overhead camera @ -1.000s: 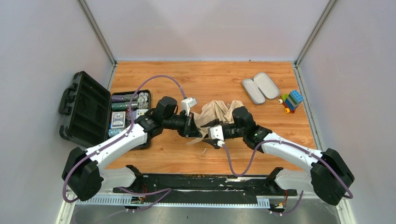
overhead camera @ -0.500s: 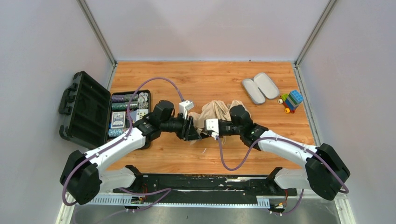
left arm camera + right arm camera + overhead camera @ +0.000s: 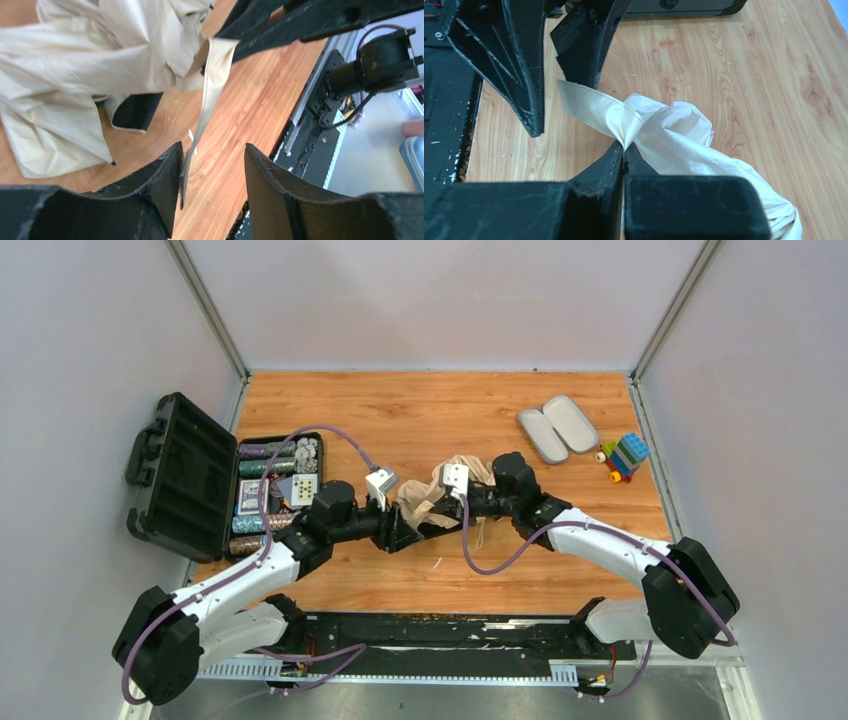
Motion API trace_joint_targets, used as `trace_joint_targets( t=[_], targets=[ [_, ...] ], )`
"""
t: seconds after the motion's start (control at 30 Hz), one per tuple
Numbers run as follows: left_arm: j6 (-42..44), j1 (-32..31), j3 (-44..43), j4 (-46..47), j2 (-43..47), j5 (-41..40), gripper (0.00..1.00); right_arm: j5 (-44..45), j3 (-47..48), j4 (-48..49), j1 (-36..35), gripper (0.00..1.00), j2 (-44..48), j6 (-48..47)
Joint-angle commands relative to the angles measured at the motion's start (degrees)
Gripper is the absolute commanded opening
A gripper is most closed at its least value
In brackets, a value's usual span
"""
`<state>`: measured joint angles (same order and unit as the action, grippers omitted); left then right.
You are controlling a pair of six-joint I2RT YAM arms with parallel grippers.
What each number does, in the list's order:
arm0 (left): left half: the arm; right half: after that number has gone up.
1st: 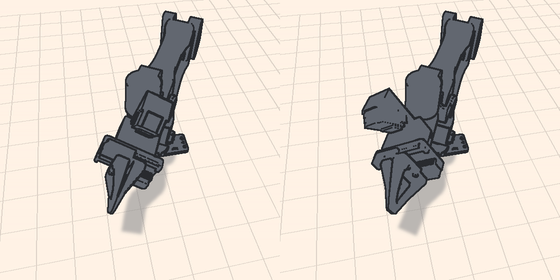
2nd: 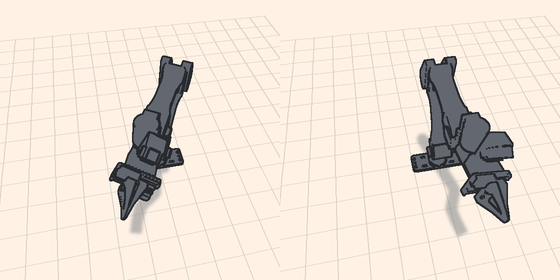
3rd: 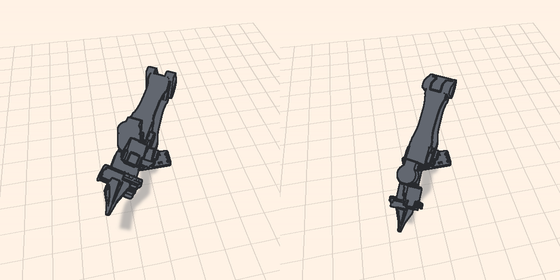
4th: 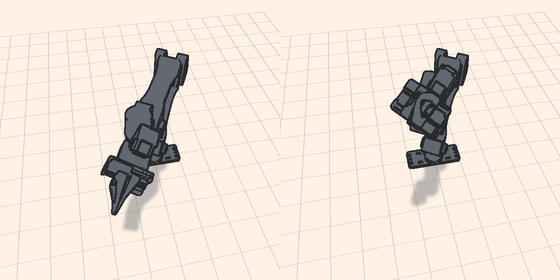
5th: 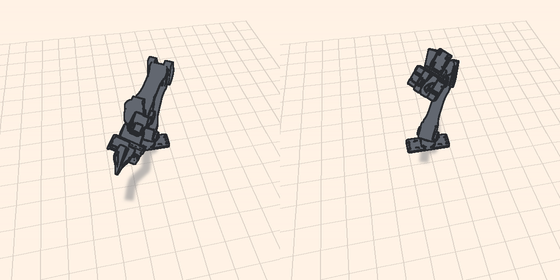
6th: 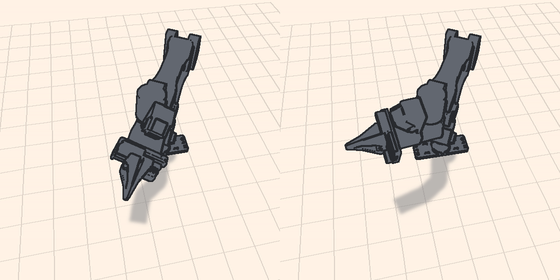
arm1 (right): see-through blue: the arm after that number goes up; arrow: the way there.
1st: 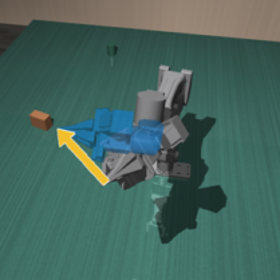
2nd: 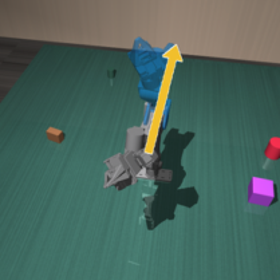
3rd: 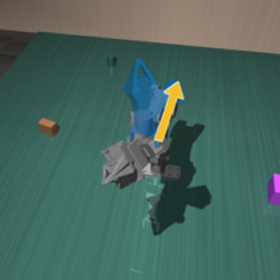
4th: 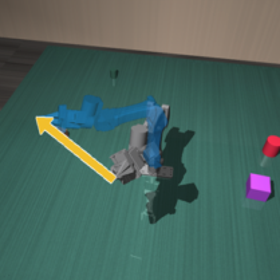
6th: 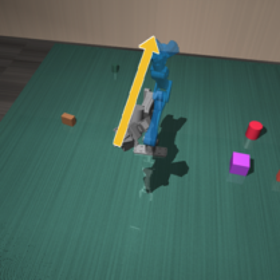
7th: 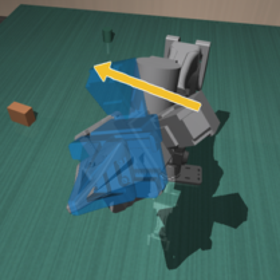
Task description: Put away the umbrella
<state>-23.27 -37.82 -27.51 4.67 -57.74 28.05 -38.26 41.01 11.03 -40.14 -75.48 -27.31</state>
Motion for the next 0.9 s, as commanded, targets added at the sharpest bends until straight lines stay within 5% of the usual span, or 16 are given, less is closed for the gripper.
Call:
trace_joint_targets(
  t=[0.0,0.17,0.33,0.37,0.57,0.7,0.87],
  targets=[
    [-0.3,0.2,0.6,7.6,0.7,-2.4,0.56,-2.1,2.4,2.2,0.2,0.0,-0.4,3.3],
    [-0.8,0.2,-0.1,7.0,-0.6,-1.4,0.43,-1.8,2.6,1.3,0.4,0.0,-0.1,3.7],
    [-1.8,0.2,-2.0,1.0,2.1,-4.1,0.04,1.0,3.2,-1.2,0.8,0.0,0.7,4.3],
    [-1.6,0.3,-3.6,-2.3,2.4,-5.4,0.0,2.3,3.5,-1.9,0.8,0.04,0.9,5.1],
    [-1.2,1.5,-15.1,-25.2,-2.1,-10.7,0.0,11.1,4.8,-7.6,0.8,0.64,2.5,20.5],
    [-1.3,4.3,-19.1,-32.0,-2.9,-14.2,0.0,25.0,2.3,-10.6,0.8,0.79,5.9,33.5],
    [1.1,5.7,-25.5,-43.1,-8.0,-23.9,0.0,40.0,4.4,-19.7,0.8,0.92,2.3,36.5]
  ],
)
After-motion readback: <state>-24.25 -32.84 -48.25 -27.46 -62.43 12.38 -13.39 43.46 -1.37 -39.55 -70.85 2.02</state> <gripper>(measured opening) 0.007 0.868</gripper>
